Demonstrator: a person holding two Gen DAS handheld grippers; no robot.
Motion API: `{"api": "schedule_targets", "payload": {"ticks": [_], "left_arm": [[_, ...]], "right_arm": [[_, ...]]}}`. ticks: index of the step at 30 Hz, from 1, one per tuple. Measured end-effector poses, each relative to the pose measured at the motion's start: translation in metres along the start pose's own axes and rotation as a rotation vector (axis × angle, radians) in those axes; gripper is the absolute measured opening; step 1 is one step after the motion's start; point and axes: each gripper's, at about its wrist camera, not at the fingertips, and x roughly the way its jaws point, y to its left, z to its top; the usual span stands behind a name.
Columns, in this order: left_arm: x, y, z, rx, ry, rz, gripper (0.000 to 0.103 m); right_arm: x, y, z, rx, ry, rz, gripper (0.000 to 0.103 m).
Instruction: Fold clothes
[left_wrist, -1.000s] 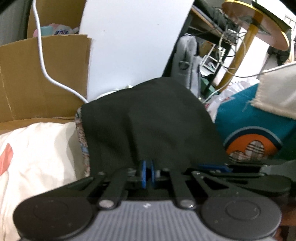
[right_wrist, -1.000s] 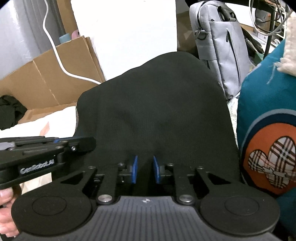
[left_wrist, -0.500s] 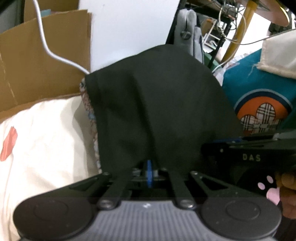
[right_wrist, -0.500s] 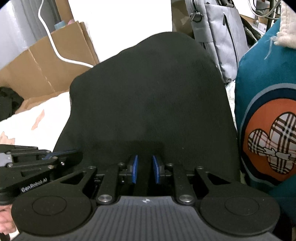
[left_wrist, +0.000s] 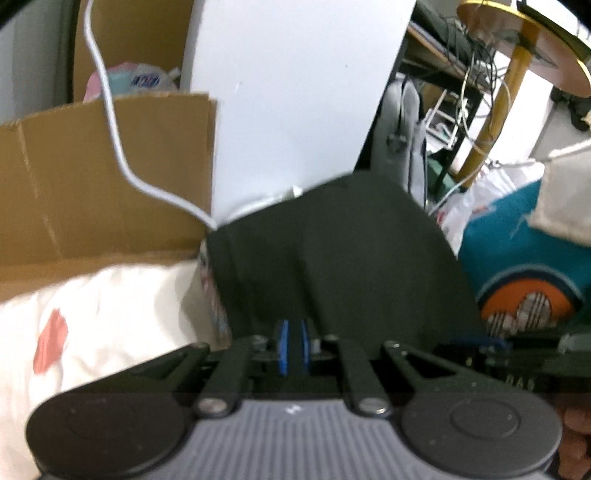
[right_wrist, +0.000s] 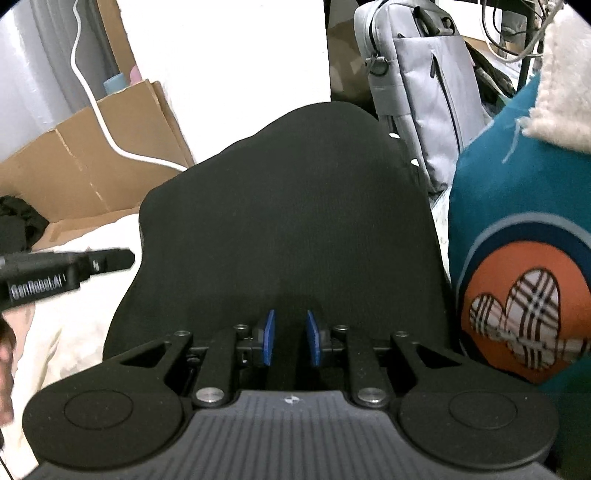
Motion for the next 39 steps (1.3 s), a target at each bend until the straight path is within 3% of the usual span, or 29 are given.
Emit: {"api": "schedule_targets", "payload": {"ticks": [3, 7, 14, 18, 23, 26, 32, 34, 36, 39], "left_arm": [[0.014, 0.000, 0.015, 0.007, -0.023, -0.019, 0.008], [0.031, -0.007, 0.017, 0.025, -0.038, -0.037, 0.008], [0.058, -0.008, 0.019, 0.063, -0.060, -0.042, 0.008], [0.069, 0.002, 0.016, 0.009, -0.063, -0.043, 0.010], [0.072, 0.000, 0.015, 0.039, -0.099, -0.008, 0.009], [0.073, 0.005, 0.017, 0.012, -0.131, 0.035, 0.002], [0.080, 0.010, 0.025, 0.025, -0.121, 0.064, 0.003], [0.085, 0.014, 0.027, -0.001, -0.109, 0.100, 0.008], [0.093, 0.022, 0.027, -0.042, -0.076, 0.123, 0.025], [0.096, 0.027, 0.031, -0.051, -0.061, 0.142, 0.024]], "right_arm": [[0.005, 0.002, 0.013, -0.036, -0.027, -0.004, 0.023], [0.020, 0.006, 0.043, -0.095, -0.056, -0.010, 0.023], [0.049, 0.001, 0.064, -0.150, -0.083, -0.020, 0.023], [0.065, -0.002, 0.076, -0.181, -0.098, -0.025, 0.023], [0.086, -0.006, 0.091, -0.218, -0.117, -0.033, 0.025], [0.088, -0.014, 0.098, -0.182, -0.130, -0.053, 0.025], [0.098, -0.025, 0.109, -0.169, -0.134, -0.073, 0.025], [0.101, -0.029, 0.114, -0.152, -0.138, -0.078, 0.025], [0.104, -0.032, 0.118, -0.144, -0.135, -0.082, 0.025], [0.113, -0.035, 0.132, -0.170, -0.096, -0.091, 0.027]]}}
